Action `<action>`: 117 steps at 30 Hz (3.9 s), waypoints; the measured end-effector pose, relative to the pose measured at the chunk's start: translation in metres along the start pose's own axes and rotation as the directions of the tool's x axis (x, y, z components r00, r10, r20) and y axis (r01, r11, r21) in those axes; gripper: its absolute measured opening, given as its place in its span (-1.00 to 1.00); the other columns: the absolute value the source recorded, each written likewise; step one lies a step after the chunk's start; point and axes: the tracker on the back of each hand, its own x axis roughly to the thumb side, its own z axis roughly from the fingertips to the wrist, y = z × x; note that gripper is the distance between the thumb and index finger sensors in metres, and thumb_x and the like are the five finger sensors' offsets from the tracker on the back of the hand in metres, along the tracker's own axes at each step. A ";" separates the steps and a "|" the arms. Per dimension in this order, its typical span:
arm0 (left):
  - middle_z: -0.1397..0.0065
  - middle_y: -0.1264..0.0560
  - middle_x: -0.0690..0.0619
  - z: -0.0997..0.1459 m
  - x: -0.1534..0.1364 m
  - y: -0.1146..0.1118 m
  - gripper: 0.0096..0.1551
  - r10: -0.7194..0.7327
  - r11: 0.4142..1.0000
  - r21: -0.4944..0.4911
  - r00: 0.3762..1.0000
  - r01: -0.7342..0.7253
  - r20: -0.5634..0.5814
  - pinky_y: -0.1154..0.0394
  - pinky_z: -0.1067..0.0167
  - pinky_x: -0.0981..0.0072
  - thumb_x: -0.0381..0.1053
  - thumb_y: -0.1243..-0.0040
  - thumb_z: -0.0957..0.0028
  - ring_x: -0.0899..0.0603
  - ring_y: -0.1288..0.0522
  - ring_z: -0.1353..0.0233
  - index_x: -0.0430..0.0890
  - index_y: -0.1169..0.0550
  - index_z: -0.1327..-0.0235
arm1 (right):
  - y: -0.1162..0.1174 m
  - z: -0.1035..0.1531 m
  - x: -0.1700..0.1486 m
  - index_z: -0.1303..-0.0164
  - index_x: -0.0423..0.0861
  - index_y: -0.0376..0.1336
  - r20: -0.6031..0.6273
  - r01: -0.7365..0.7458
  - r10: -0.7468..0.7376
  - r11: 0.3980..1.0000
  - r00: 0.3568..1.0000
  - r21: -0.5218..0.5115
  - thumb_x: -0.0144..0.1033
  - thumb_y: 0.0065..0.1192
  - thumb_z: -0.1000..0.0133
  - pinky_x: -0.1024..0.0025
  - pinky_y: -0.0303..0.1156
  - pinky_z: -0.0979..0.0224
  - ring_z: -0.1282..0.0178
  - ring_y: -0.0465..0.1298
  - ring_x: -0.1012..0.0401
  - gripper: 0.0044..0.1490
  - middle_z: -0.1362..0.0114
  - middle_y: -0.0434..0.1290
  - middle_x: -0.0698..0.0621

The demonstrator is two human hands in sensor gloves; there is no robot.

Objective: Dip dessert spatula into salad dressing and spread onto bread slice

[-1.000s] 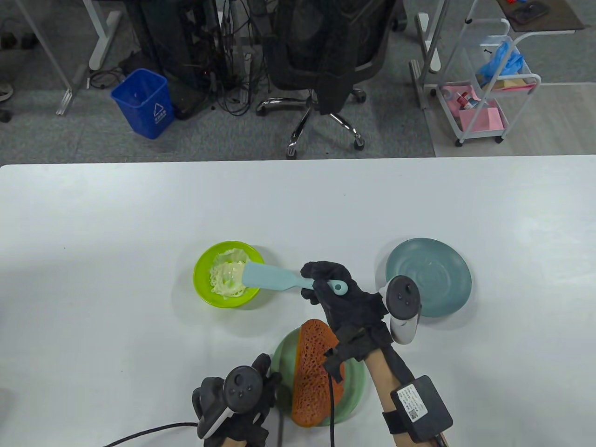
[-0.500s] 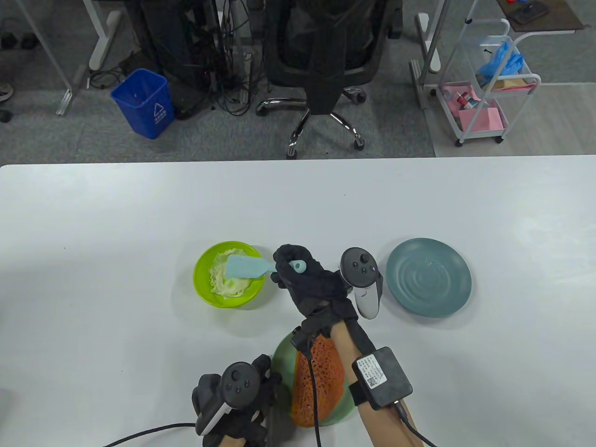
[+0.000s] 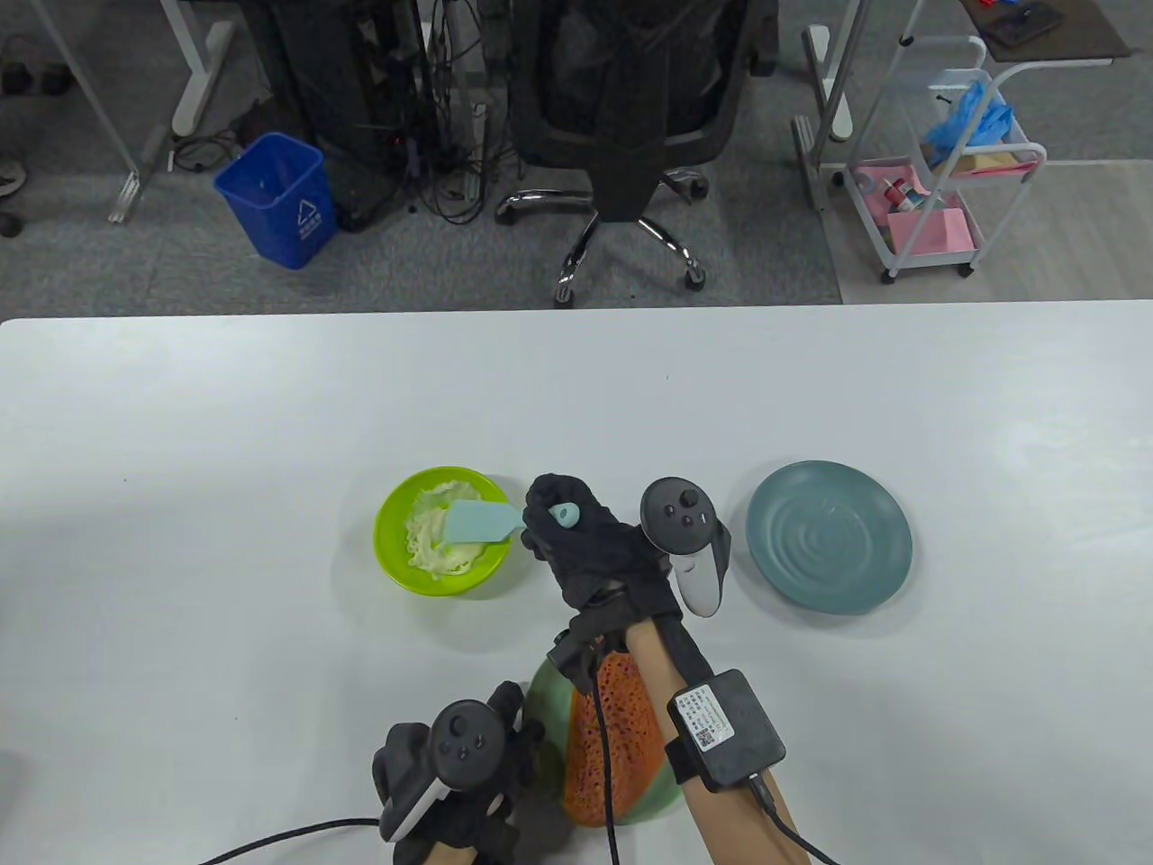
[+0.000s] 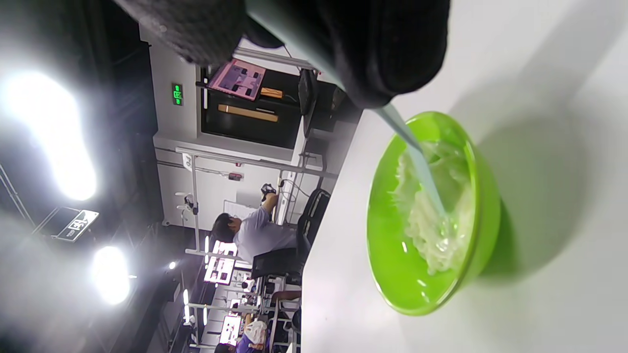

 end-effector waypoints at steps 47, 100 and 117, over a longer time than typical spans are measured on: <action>0.21 -0.76 0.15 0.000 0.000 0.000 -0.39 0.008 1.000 -0.010 1.000 -0.008 0.002 -0.77 0.41 0.42 0.12 -0.27 -0.24 0.14 -0.81 0.43 -0.27 -0.58 -0.35 | -0.011 0.012 0.016 -0.49 0.04 0.05 0.048 -0.108 0.110 0.993 0.993 -0.038 -0.05 0.19 -0.30 0.05 0.47 -0.46 -0.41 0.48 -0.18 -0.39 -0.61 0.14 -0.19; 0.17 -0.75 0.17 0.001 -0.003 0.001 -0.39 0.036 0.999 -0.028 0.999 -0.036 -0.016 -0.77 0.37 0.42 0.15 -0.25 -0.25 0.14 -0.81 0.40 -0.23 -0.56 -0.38 | -0.132 0.179 -0.079 -0.22 -0.02 0.29 0.378 0.435 -0.334 0.872 0.863 -0.225 0.03 0.30 -0.20 0.09 0.62 -0.02 0.03 0.69 -0.12 -0.50 -0.33 0.44 -0.19; 0.19 -0.76 0.16 0.000 -0.001 0.000 -0.39 0.030 0.999 -0.020 0.999 -0.031 -0.017 -0.78 0.37 0.42 0.11 -0.27 -0.24 0.14 -0.81 0.41 -0.26 -0.55 -0.38 | -0.129 0.181 -0.095 -0.21 -0.05 0.28 0.298 0.392 -0.308 0.876 0.903 -0.281 -0.01 0.24 -0.22 0.08 0.62 -0.01 0.03 0.68 -0.13 -0.52 -0.31 0.43 -0.22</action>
